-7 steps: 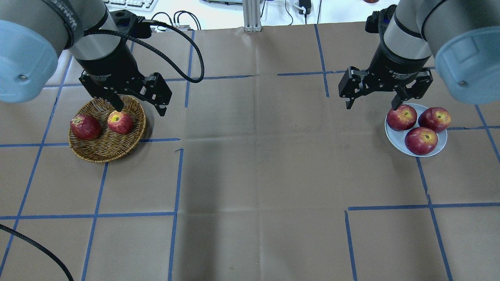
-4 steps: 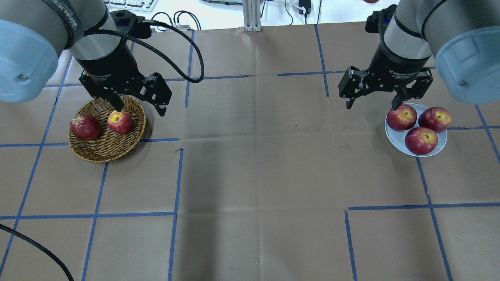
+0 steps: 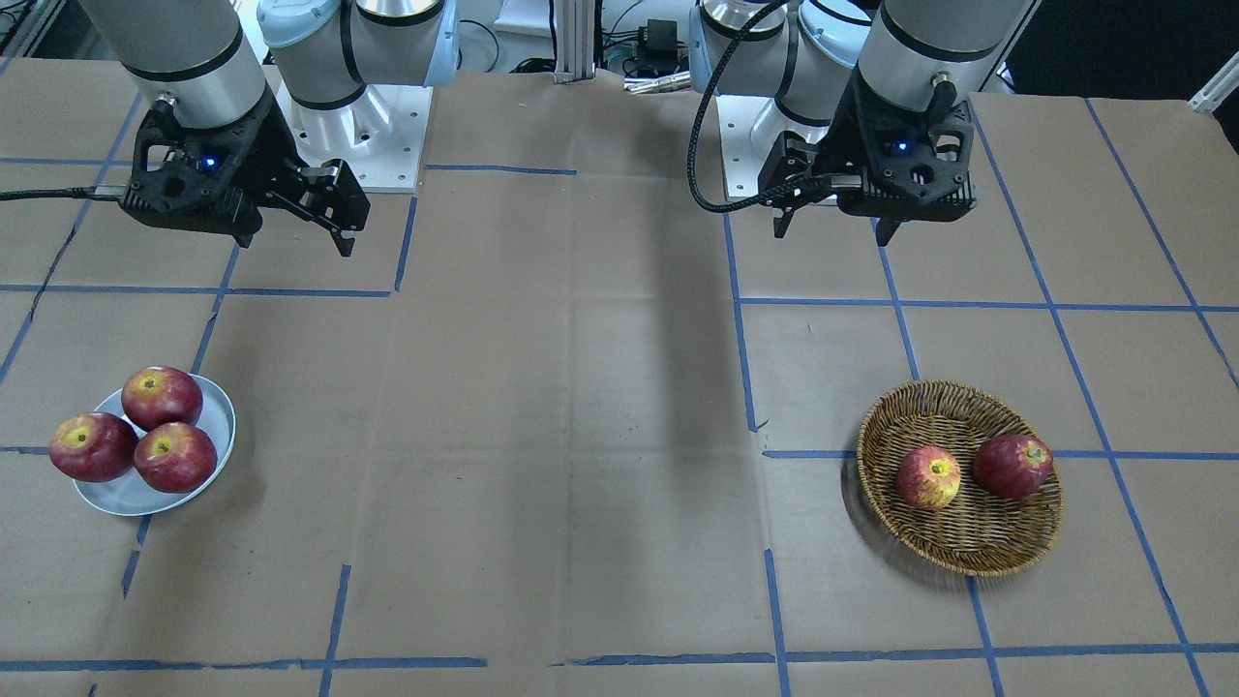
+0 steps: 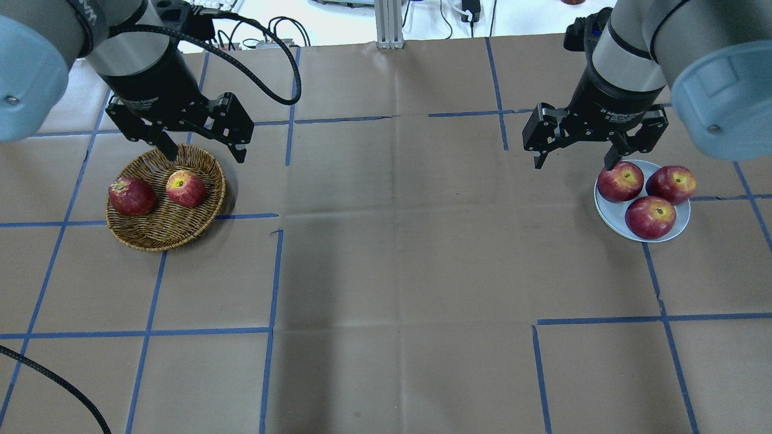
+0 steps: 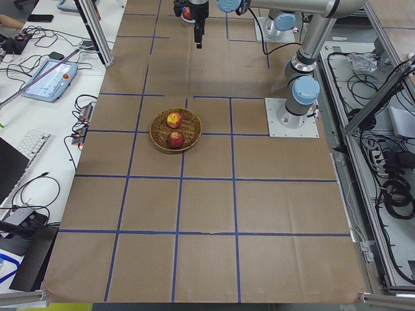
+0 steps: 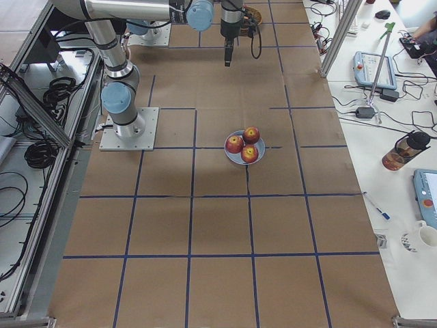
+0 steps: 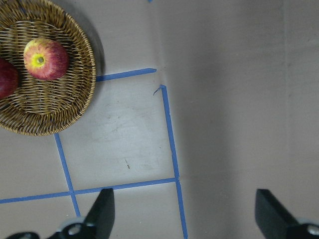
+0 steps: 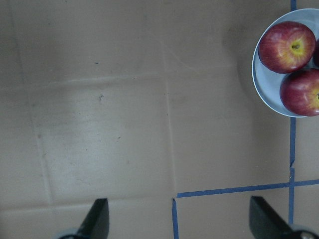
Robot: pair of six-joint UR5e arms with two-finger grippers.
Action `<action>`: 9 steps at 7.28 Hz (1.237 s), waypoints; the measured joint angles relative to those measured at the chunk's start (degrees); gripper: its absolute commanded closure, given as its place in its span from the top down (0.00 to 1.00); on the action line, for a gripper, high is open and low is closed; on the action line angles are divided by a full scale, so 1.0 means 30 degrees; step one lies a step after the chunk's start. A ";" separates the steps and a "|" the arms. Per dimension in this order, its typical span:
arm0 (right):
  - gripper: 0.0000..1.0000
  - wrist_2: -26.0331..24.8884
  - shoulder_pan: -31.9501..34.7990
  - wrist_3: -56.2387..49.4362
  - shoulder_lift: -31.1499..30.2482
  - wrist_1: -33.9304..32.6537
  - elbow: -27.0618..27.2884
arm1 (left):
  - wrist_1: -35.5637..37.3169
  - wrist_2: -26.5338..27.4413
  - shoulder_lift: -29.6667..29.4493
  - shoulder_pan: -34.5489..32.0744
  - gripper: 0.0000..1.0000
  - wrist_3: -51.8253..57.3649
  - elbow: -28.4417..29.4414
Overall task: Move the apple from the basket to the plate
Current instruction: 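Lower the left gripper onto the yellow-red apple in the basket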
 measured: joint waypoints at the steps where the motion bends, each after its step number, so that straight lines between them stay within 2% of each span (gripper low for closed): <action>1: 1.00 0.0000 0.0000 -0.0001 0.0015 -0.0012 -0.0004 | 0.0052 -0.0014 -0.0191 0.0430 0.99 -0.0350 -0.0187; 3: 1.00 0.0013 -0.0001 0.0000 0.0066 -0.0021 -0.0026 | 0.1567 -0.0061 -0.0813 0.1852 0.99 0.2787 -0.1095; 5: 1.00 0.0021 0.0000 0.0000 0.0102 -0.0049 -0.0087 | 0.4920 -0.0050 -0.2087 0.3512 0.99 0.6504 -0.2561; 7: 1.00 0.0022 0.0000 -0.0020 0.0115 -0.0819 -0.0075 | 0.8378 0.0016 -0.4256 0.4242 0.99 0.8840 -0.3343; 9: 1.00 0.0004 -0.0001 -0.0028 0.0116 -0.1248 -0.0039 | 1.0059 0.0042 -0.6103 0.4833 0.99 1.0116 -0.3460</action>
